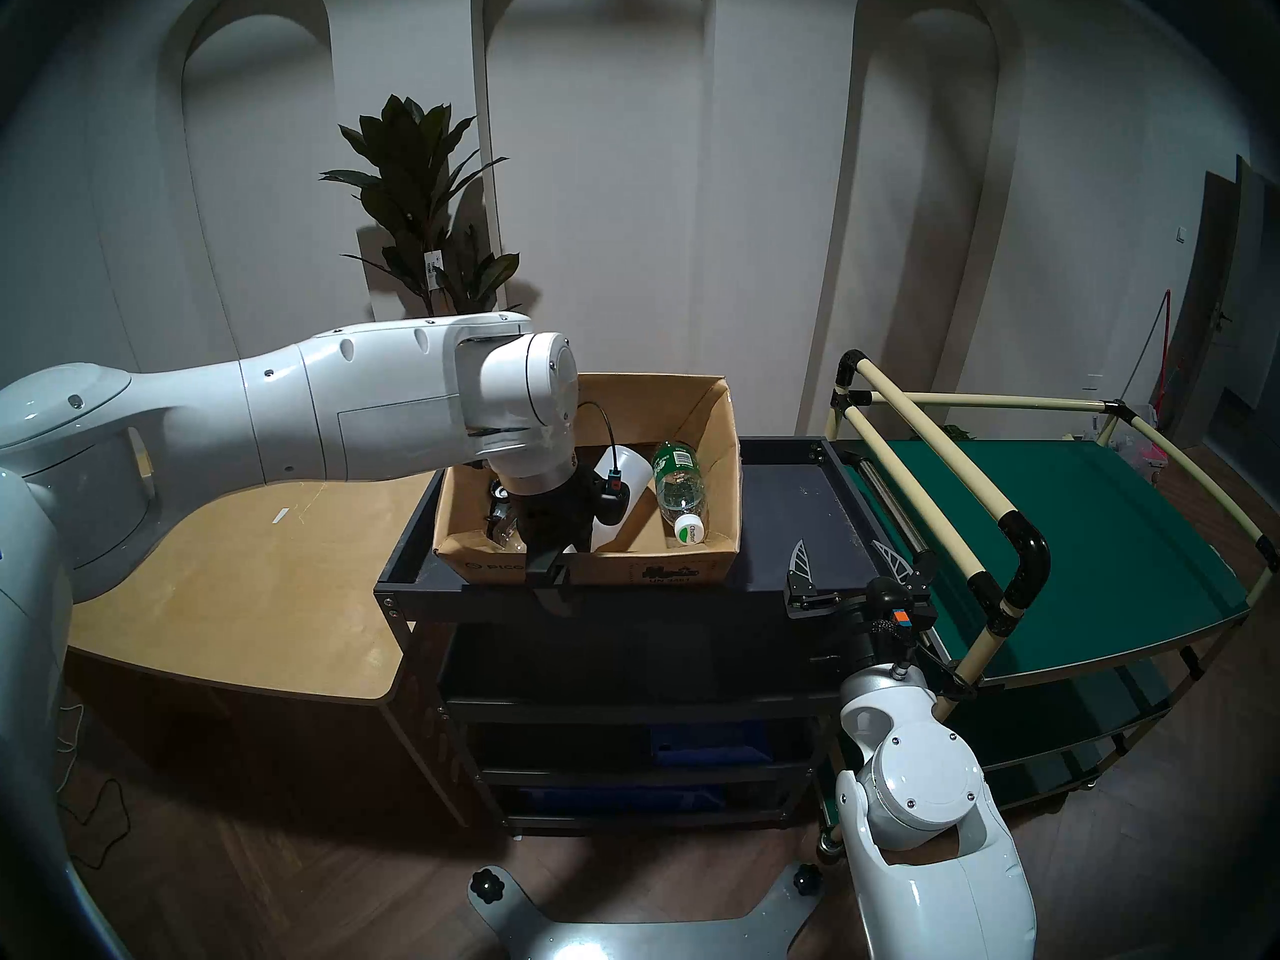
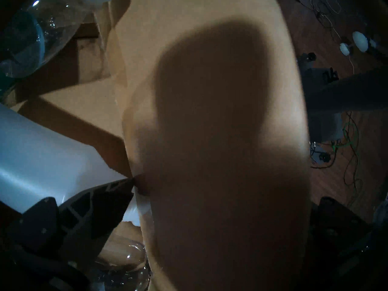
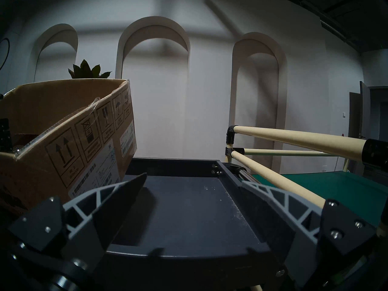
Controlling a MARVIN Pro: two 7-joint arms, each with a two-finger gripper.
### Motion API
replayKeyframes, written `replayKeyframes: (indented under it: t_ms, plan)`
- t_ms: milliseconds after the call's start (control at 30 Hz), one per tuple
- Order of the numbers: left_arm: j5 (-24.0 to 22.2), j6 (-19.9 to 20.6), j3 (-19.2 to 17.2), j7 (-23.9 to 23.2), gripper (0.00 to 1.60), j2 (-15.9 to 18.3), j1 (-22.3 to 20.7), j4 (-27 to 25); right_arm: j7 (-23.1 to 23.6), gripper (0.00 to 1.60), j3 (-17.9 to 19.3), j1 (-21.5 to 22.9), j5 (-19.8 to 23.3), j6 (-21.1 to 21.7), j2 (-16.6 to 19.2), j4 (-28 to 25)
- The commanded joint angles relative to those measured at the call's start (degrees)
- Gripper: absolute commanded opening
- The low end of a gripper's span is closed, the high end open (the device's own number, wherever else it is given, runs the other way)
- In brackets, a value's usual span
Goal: Put the storage box onto the shelf
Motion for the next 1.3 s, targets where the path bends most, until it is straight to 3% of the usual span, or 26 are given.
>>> replayKeyframes:
  t_ms: [0,433,600,833,867,900,933,967,1033,1133,1267]
  plan:
    - [1.57,-4.01,3.09,-6.06,1.60,-0.64,-3.99,0.84,-0.10,1.60,0.06,0.18,0.11,-0.46,-0.10,-1.60]
    - [5.59,-12.76,6.66,-14.70,1.60,-3.66,-12.40,3.91,-0.11,1.60,0.06,0.07,0.13,-0.48,-0.13,-1.83]
    - [6.46,-16.11,8.26,-15.52,1.60,-5.00,-14.70,4.34,-0.11,1.60,0.07,-0.02,0.15,-0.50,-0.15,-2.00]
    - [6.54,-22.06,5.98,-15.52,1.60,-6.92,-18.09,5.13,-0.13,1.60,0.08,-0.39,0.23,-0.53,-0.20,-2.58]
    - [6.95,-22.66,4.30,-15.52,1.60,-6.70,-17.39,5.21,-0.13,1.60,0.08,-0.44,0.24,-0.53,-0.20,-2.66]
    - [6.47,-23.34,4.09,-15.52,1.60,-6.54,-19.41,5.02,-0.12,1.60,0.09,-0.56,0.28,-0.54,-0.22,-2.82]
    - [6.78,-23.41,1.38,-15.52,1.60,-6.11,-18.02,5.37,-0.12,1.60,0.09,-0.58,0.29,-0.53,-0.20,-2.85]
    - [4.77,-23.48,0.40,-15.52,1.60,-5.07,-20.15,4.58,-0.12,1.60,0.09,-0.70,0.34,-0.51,-0.22,-2.99]
    - [4.35,-23.49,-0.87,-15.52,1.60,-3.77,-19.72,3.56,-0.11,1.60,0.09,-0.77,0.37,-0.51,-0.21,-3.08]
    - [2.08,-23.04,-0.58,-15.52,1.60,0.72,-21.44,-1.03,-0.10,1.60,0.10,-1.01,0.46,-0.48,-0.23,-3.36]
    - [-0.40,-19.98,-0.85,-15.52,1.60,2.94,-21.43,-0.93,-0.09,1.60,0.09,-1.00,0.50,-0.44,-0.19,-3.28]
